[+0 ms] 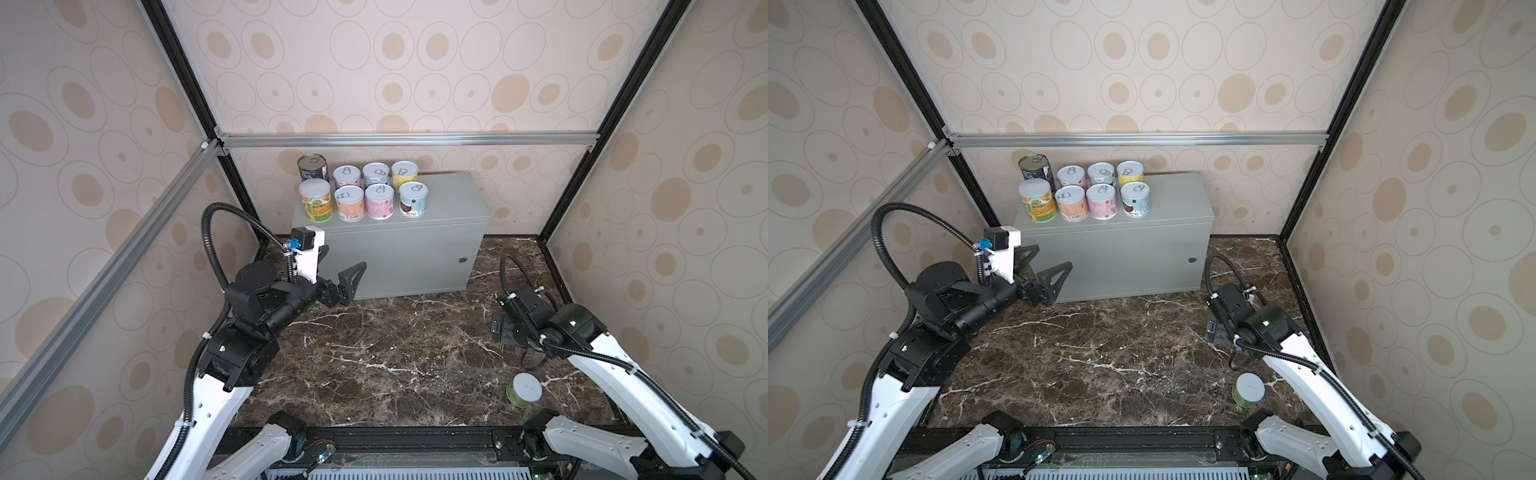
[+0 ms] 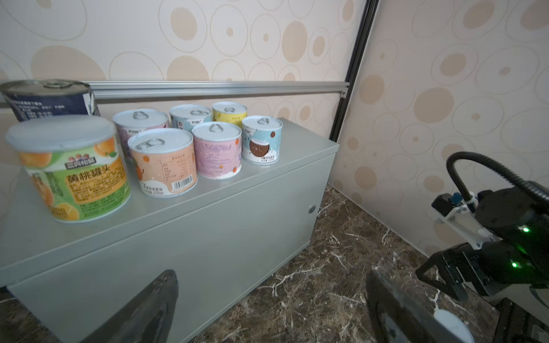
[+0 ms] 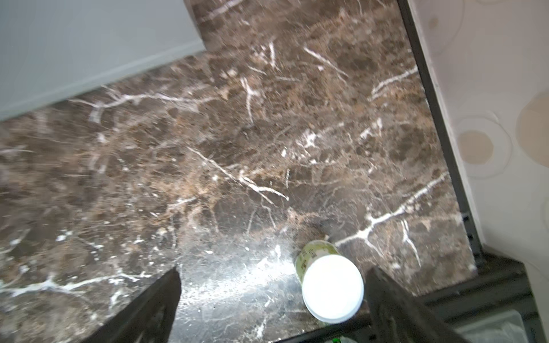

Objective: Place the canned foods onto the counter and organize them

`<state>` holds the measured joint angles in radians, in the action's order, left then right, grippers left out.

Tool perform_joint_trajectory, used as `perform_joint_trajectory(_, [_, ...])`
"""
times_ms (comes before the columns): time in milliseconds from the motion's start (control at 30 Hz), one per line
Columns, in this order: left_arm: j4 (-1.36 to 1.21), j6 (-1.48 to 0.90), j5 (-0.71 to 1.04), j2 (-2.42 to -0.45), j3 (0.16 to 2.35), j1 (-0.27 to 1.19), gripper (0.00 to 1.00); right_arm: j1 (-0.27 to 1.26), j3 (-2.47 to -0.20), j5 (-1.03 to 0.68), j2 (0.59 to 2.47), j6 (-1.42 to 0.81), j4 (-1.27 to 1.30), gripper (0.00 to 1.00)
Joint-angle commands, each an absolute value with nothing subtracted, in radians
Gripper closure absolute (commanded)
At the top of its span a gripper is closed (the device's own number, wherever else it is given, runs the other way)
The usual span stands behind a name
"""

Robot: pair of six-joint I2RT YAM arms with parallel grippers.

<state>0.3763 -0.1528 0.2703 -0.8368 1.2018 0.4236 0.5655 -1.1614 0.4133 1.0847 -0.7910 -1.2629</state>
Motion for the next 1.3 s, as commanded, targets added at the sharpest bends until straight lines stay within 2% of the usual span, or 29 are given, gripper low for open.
perform_joint_trajectory(0, [0.413,-0.091,0.267,-0.772,1.148,0.425,0.02,0.556,-1.143,0.479,1.135,-0.955,-1.464,0.0])
perform_joint_trajectory(100, [0.393,-0.096,0.284,-0.71,1.074,0.425,0.02,0.509,-1.076,0.424,1.113,-1.024,-1.462,0.0])
perform_joint_trajectory(233, [0.365,-0.096,0.312,-0.673,1.008,0.426,0.02,0.329,-0.897,0.231,1.013,-1.043,-1.34,0.0])
perform_joint_trajectory(367, [0.345,-0.092,0.338,-0.669,0.978,0.426,0.02,0.202,-0.759,0.136,0.945,-1.057,-1.247,0.0])
perform_joint_trajectory(600, [0.3,-0.108,0.36,-0.668,0.953,0.426,0.02,0.151,-0.635,0.054,0.973,-1.04,-1.057,0.0])
perform_joint_trajectory(867, [0.285,-0.122,0.356,-0.691,0.963,0.426,0.02,0.2,-0.597,-0.111,1.079,-0.951,-0.781,0.05])
perform_joint_trajectory(1067, [0.26,-0.138,0.358,-0.716,0.971,0.426,0.02,0.422,-0.741,-0.03,1.222,-0.913,-0.709,0.05])
perform_joint_trajectory(1267, [0.26,-0.138,0.358,-0.737,0.99,0.426,0.02,0.536,-0.882,0.05,1.388,-0.815,-0.744,0.04])
